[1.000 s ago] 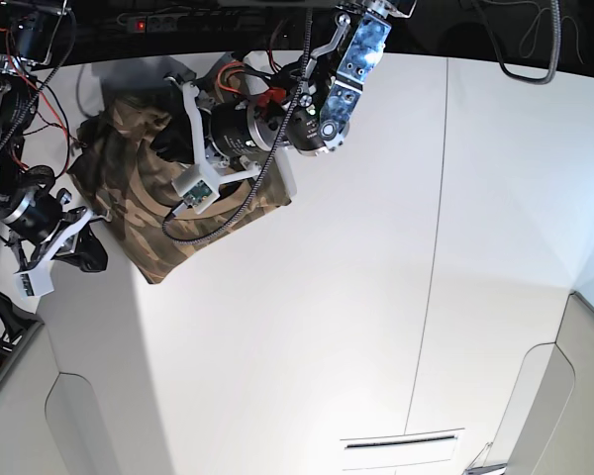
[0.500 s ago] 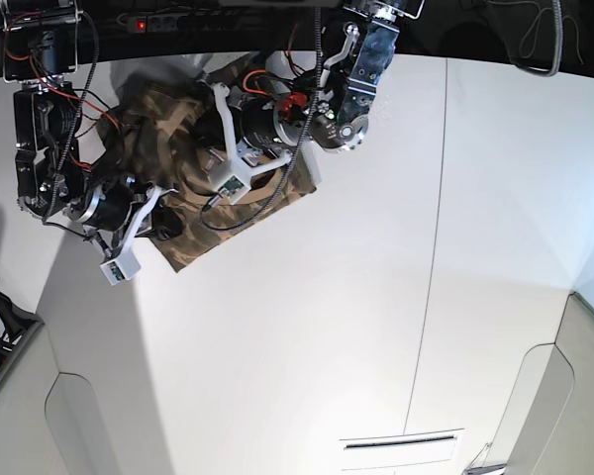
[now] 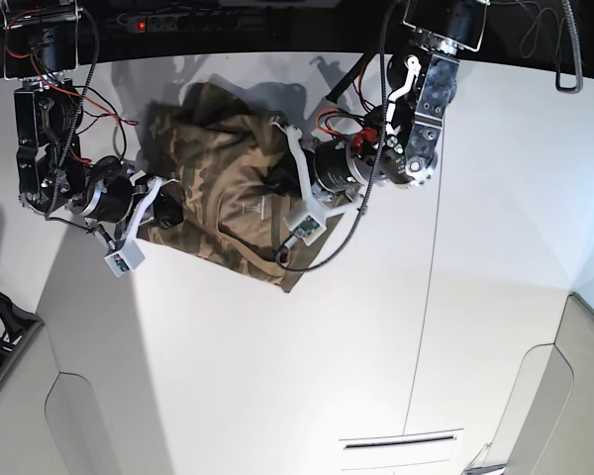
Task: Fold the T-shirt properly
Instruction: 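Flatten and square the folded bundle with both grippers, then release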
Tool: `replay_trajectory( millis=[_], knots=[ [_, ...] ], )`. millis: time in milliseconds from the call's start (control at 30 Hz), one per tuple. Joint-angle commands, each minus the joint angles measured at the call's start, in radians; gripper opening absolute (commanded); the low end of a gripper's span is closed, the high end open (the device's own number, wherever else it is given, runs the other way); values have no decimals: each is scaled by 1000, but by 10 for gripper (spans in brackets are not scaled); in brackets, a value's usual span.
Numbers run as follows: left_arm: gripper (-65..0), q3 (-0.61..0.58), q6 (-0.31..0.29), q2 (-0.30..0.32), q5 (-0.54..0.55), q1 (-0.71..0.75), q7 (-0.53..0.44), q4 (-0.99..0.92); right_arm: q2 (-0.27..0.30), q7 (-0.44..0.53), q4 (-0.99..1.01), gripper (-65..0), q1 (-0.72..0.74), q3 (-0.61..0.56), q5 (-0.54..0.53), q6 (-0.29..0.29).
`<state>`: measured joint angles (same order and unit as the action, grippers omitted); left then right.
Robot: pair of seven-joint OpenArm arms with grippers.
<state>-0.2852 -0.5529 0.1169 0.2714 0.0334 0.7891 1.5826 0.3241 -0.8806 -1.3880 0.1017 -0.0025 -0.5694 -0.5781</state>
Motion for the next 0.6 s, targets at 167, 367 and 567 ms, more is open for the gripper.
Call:
replay_trajectory(
  millis=[167,367,567],
  knots=[
    [-528,4,19,9,-75,-76,13,8,11,-43,-85,-650,-88,3,-98,-5],
    [-528,4,47,8,-74,-139,-21,8,1,-57,-223,-650,-199,3,-138,-5],
    [-528,4,70,9,-34,-192,11,15,0,-58,-255,-650,-215,11,-127,-5]
  ],
)
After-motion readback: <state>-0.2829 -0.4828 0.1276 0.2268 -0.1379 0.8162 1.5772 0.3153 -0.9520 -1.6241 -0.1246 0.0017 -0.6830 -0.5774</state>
